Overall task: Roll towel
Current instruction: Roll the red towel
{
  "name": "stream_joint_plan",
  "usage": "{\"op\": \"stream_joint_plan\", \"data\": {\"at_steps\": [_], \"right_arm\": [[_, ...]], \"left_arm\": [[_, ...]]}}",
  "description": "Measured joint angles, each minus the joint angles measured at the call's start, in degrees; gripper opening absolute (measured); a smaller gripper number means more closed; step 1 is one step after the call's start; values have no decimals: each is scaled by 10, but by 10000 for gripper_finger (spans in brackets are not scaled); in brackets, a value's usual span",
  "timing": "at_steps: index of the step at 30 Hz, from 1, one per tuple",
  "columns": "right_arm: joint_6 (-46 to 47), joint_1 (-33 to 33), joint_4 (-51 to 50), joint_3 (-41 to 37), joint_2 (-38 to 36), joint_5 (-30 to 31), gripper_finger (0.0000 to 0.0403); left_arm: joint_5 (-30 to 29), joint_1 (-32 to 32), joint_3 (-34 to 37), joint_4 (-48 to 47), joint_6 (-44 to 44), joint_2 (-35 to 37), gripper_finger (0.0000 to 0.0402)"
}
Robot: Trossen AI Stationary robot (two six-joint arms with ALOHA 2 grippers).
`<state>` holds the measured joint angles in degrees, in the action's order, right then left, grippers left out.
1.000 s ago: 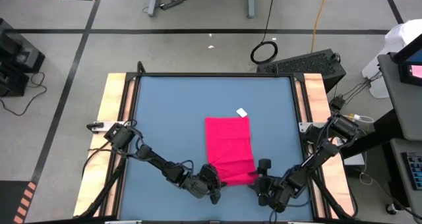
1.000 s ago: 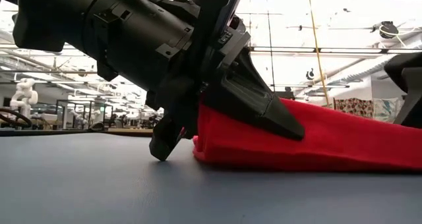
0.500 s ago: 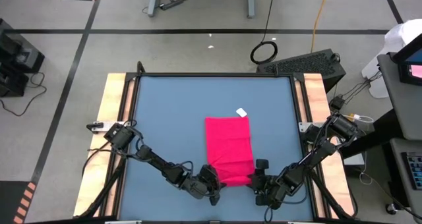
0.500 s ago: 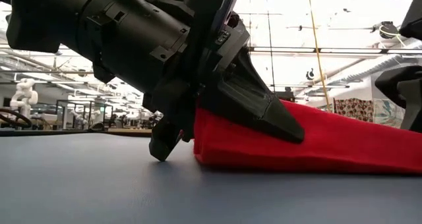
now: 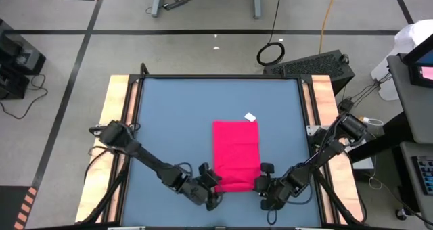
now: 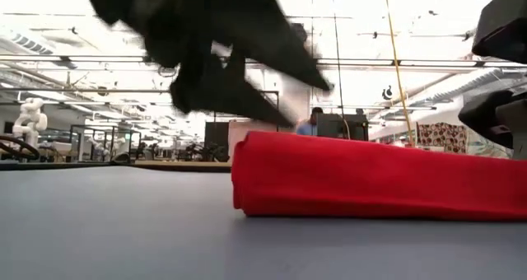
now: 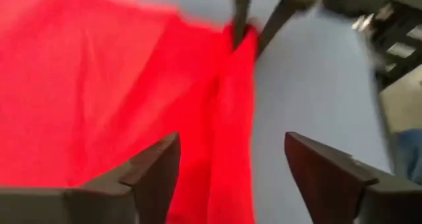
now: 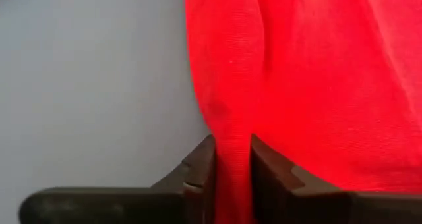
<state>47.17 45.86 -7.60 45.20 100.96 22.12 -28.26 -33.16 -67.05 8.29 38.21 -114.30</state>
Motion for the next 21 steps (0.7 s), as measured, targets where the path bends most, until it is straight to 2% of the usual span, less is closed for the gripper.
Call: {"op": "stream_joint_plan", "data": {"at_steps": [3,8,16,21], "right_arm": [[0,-17,-7,-1,-20,-55,56],[-1,-48,-11,-1,-36,-127,44],[-7,-84,-7,-1,-38,-176,40],[-2,-91,-4,-1,-38,-176,40]], "left_arm": [[-40,-21,0,34,-79,11,292],[-79,-54,-1,108,-193,-10,295],[-94,-60,-2,166,-208,-86,295],[-100,-60,-2,178,-209,-107,295]]}}
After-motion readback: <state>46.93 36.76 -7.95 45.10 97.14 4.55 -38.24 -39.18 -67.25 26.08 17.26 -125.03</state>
